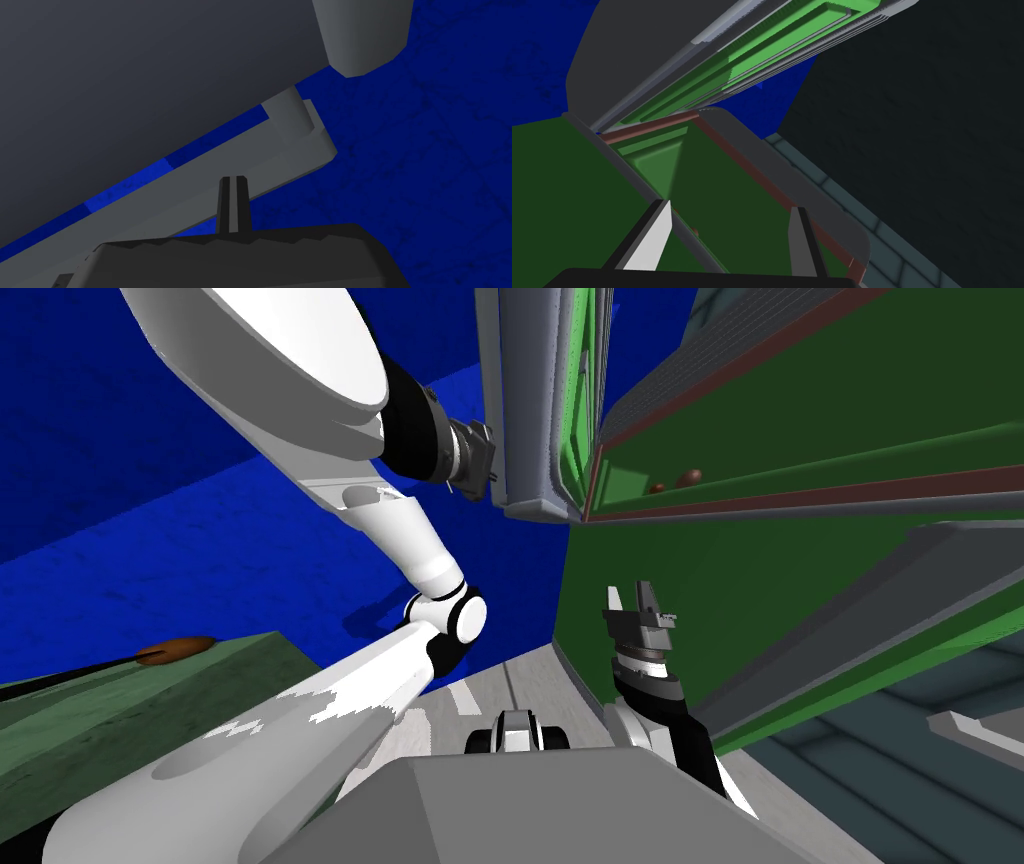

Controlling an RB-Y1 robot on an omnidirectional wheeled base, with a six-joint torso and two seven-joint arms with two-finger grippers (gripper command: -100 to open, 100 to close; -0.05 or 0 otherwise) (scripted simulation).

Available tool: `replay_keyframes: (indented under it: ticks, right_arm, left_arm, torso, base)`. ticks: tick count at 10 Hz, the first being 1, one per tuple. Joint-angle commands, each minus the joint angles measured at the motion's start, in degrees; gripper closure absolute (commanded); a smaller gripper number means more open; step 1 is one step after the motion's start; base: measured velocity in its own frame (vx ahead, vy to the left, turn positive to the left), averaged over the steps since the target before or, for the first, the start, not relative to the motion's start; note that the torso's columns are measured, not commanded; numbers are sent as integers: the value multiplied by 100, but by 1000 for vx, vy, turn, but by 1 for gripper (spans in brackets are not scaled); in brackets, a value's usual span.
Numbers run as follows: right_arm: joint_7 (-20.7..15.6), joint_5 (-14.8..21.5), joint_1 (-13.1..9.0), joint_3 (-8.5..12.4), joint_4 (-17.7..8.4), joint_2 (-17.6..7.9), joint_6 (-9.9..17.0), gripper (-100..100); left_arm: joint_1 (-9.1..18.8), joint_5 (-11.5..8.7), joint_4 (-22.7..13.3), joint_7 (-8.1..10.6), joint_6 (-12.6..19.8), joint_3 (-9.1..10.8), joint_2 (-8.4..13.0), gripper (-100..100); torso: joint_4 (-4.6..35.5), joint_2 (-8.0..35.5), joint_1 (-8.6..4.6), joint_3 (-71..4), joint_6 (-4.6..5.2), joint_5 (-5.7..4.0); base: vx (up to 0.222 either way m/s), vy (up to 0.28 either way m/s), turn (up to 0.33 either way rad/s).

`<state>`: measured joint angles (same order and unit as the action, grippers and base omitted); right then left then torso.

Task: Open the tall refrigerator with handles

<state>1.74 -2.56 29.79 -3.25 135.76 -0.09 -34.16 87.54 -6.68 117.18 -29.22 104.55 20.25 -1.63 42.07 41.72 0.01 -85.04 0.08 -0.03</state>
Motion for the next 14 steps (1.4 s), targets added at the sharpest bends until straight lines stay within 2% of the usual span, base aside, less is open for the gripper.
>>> replay_keyframes:
  ticks: [1, 3, 4, 5, 6, 7, 8, 10, 12, 13, 14]
  right_arm:
    - [0, 0, 0, 0, 0, 0, 0, 0]
    - [0, 0, 0, 0, 0, 0, 0, 0]
    - [0, 0, 0, 0, 0, -1, 0, 0]
    - [0, 0, 0, -1, 0, 1, 0, 0]
    - [0, 0, -3, -2, -1, 2, 1, 0]
    - [0, 0, -2, -1, -1, 2, 1, 0]
    - [0, 0, -3, -2, -1, 2, 1, 0]
    - [0, 0, -3, -2, -1, 2, 1, 0]
    - [0, 0, -2, -2, 0, 3, 0, 0]
    - [0, 0, -1, -2, 0, 3, 0, 0]
    - [0, 0, -3, -2, 0, 2, 1, 0]
  left_arm:
    - [69, -166, -13, 21, 3, 60, -44, 100]
    - [128, -312, -15, 33, 29, 119, -74, 100]
    - [101, -252, 1, 29, 25, 96, -62, 100]
    - [279, -62, -287, -28, -257, 235, 25, -100]
    - [279, -62, -462, -28, -412, 235, 25, -100]
    - [279, -62, -607, -28, -412, 235, 25, -100]
    - [452, 137, -785, -88, -658, 369, 112, -100]
    - [452, 137, -997, -88, -852, 369, 112, -100]
    - [452, 137, -1213, -88, -852, 369, 112, -100]
    - [626, 337, -1425, -147, -1144, 504, 199, -100]
    - [626, 337, -1657, -147, -1284, 504, 199, -100]
  torso:
    - [1, 16, -9, 16, -1, -4]
    - [7, 28, -18, 27, -1, -7]
    - [13, 36, -9, 30, 0, -5]
    - [24, 74, -49, 55, -4, -11]
    - [32, 108, -59, 78, 5, -21]
    - [54, 113, -60, 83, 11, -30]
    - [47, 99, -63, 77, 5, -27]
    - [32, 76, -8, 61, -6, -2]
    - [12, 29, -7, 29, -9, 2]
    - [11, 27, -6, 27, -8, 1]
    - [20, 56, 7, 40, -2, 3]
  base:
    - [172, 229, -115]
    - [192, 259, -113]
    - [85, 140, -34]
    - [-43, 79, -205]
    - [-82, 74, -117]
    - [-52, 42, 0]
    - [-87, 58, -191]
    - [-79, 44, -82]
    - [-7, -9, 9]
    - [-62, 35, -216]
    - [-101, 67, -133]
